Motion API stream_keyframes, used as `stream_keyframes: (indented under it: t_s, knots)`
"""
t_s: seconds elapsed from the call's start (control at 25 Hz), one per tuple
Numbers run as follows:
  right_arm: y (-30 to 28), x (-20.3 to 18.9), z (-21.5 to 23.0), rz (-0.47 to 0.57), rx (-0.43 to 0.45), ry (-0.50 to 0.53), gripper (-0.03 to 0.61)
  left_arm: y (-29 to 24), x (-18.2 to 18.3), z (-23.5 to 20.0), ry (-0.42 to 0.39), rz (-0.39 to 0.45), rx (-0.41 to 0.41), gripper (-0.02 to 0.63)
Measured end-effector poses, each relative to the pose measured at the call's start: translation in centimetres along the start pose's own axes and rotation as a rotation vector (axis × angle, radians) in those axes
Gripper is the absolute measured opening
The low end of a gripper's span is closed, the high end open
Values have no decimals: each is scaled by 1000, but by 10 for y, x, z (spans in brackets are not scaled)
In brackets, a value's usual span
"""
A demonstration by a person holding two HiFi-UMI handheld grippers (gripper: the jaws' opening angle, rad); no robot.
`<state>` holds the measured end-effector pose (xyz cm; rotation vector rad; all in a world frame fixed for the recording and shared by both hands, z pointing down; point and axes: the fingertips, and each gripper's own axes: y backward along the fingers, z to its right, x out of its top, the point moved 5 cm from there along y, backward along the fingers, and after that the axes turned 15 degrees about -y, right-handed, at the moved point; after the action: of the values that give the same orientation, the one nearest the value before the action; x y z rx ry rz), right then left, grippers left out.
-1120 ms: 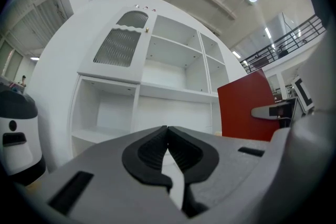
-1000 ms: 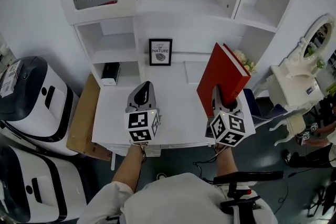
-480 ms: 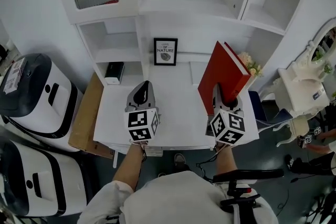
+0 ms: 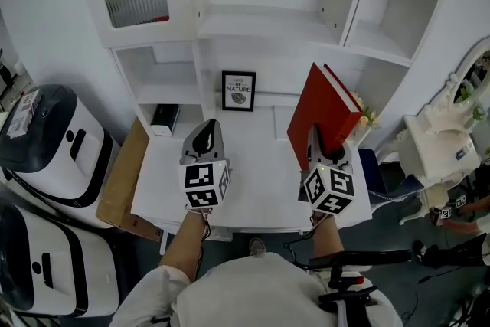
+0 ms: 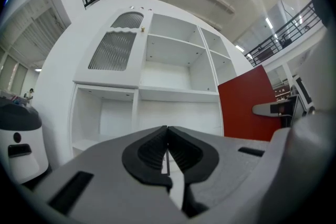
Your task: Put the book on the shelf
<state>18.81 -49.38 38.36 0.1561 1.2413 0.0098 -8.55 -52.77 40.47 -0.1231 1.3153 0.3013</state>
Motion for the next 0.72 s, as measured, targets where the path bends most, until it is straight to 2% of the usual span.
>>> stream_keyframes:
  t_s: [0.24, 0.72]
  knots:
    - [1, 20, -9, 35, 14, 50, 173, 1, 4, -3, 8, -8, 15, 8]
    - [-6, 67, -31, 116, 58, 38, 173, -10, 36, -3, -3, 53, 15, 8]
